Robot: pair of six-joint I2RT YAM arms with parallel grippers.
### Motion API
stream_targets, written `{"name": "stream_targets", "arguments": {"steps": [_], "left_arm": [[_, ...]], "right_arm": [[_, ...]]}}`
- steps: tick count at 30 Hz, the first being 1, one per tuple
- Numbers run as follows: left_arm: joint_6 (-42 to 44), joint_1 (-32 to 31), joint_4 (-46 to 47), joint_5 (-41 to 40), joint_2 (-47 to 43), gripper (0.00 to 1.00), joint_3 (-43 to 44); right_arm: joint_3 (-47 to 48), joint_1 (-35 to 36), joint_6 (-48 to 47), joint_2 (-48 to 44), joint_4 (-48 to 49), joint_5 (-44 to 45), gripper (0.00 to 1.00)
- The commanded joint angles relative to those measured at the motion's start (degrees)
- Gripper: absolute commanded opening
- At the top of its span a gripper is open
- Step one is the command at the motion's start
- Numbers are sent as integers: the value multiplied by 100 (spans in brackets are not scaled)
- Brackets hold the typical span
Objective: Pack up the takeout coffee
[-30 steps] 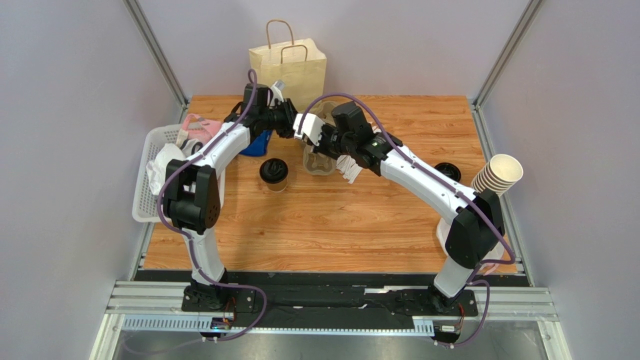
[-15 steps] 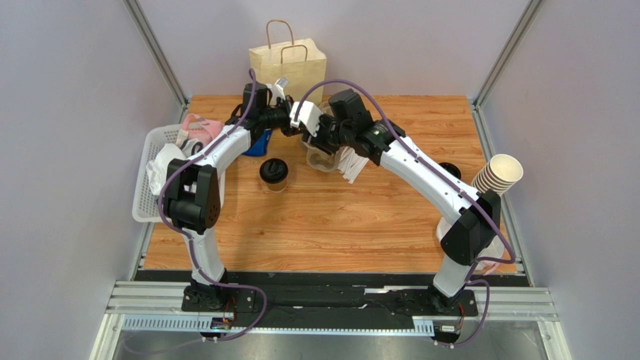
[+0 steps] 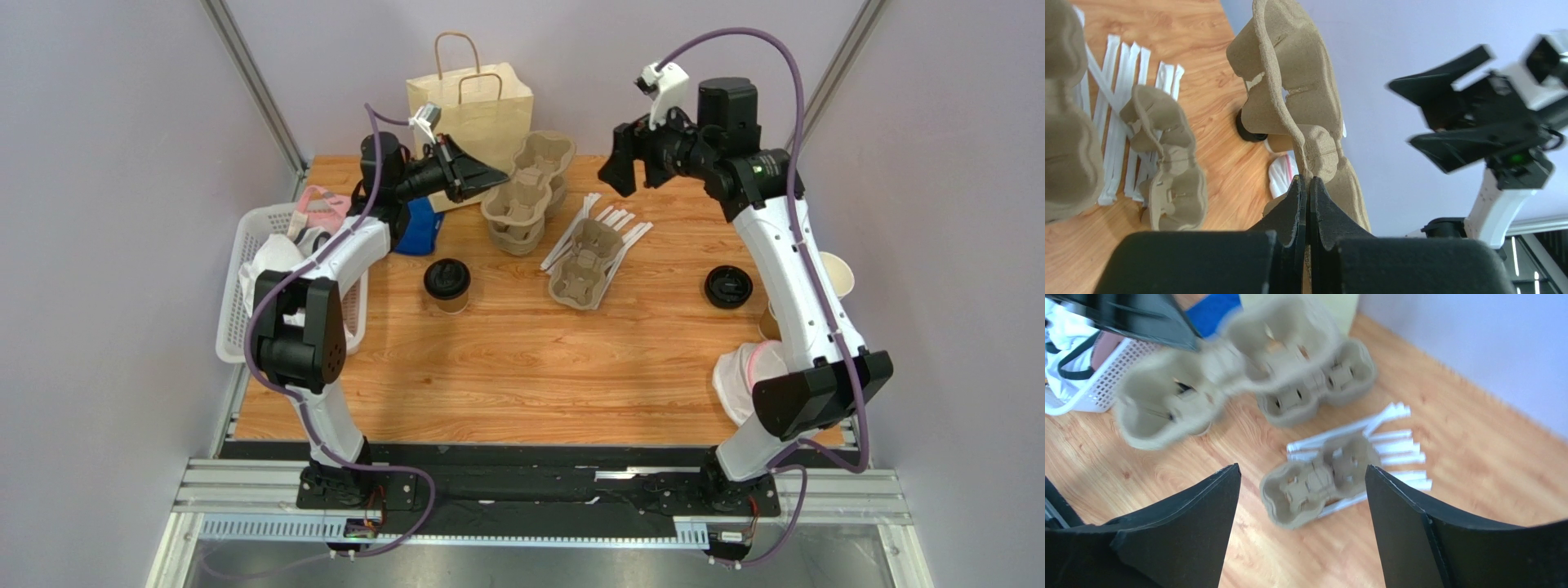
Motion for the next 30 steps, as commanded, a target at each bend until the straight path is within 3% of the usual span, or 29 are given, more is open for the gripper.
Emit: {"name": "stream_targets", "arguments": {"steps": [1, 5, 9, 12, 19, 24, 30], "left_arm": [[-65, 24, 658, 138, -459, 0, -21], [717, -29, 166, -55, -618, 0, 75], [1972, -55, -923, -670, -662, 0, 198], [2606, -55, -1575, -584, -381, 0, 664], [2625, -55, -1242, -609, -109, 0, 656], [2538, -55, -1084, -610, 137, 0, 779], [2397, -55, -855, -645, 296, 0, 832]], "right_arm": [[-594, -247, 714, -3, -102, -244, 78], [-455, -344, 1328, 226, -32, -875, 77], [-366, -352, 2381, 664, 450, -1334, 77], [-226, -361, 2822, 998, 723, -1615, 76], [-217, -291, 4227, 1561, 1725, -2081, 71], [-305, -212, 4748, 1860, 2410, -2275, 70], [-234, -80, 4924, 2221, 2552, -2187, 67]]}}
